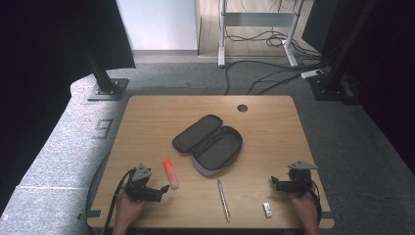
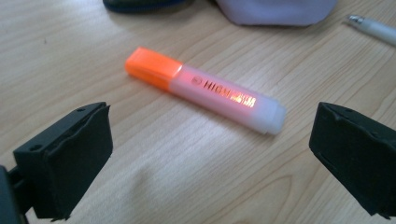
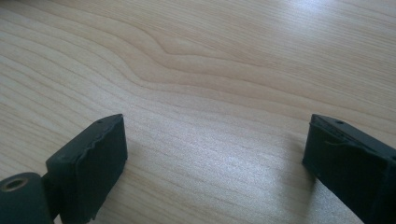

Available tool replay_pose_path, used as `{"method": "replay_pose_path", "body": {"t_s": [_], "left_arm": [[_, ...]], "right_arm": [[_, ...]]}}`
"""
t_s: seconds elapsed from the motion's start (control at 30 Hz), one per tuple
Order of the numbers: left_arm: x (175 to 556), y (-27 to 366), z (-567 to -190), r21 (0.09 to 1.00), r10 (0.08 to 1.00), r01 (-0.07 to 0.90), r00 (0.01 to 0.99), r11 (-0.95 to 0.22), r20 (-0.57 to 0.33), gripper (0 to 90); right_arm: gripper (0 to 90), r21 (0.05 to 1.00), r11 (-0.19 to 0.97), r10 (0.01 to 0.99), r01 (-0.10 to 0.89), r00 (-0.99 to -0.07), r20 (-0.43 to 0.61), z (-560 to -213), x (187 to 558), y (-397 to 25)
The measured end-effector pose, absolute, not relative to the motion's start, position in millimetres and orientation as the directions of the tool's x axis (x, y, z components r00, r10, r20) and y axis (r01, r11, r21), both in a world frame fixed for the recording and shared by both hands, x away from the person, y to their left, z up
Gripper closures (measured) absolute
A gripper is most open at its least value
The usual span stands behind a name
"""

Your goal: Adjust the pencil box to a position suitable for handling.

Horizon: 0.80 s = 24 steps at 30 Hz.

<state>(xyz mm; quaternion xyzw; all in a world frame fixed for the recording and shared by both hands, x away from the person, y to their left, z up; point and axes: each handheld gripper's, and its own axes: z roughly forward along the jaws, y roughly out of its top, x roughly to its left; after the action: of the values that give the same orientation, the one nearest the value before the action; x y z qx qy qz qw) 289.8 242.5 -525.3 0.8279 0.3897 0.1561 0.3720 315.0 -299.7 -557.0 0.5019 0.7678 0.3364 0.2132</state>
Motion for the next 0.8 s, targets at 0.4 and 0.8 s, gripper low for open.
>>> {"method": "replay_pose_path", "body": {"t_s": [0.4, 0.8], "left_arm": [[290, 235, -546, 0.657, 0.763, 0.565, 0.646, -0.499, 0.024, 0.0], [291, 236, -548, 0.658, 0.76, 0.575, 0.65, -0.486, -0.007, 0.0]], "right_arm": [[5.6, 0.731, 0.271, 0.913, 0.626, -0.408, 0.011, -557, 314, -299], [5.5, 0.73, 0.272, 0.912, 0.627, -0.41, 0.012, -557, 314, -298]]}}
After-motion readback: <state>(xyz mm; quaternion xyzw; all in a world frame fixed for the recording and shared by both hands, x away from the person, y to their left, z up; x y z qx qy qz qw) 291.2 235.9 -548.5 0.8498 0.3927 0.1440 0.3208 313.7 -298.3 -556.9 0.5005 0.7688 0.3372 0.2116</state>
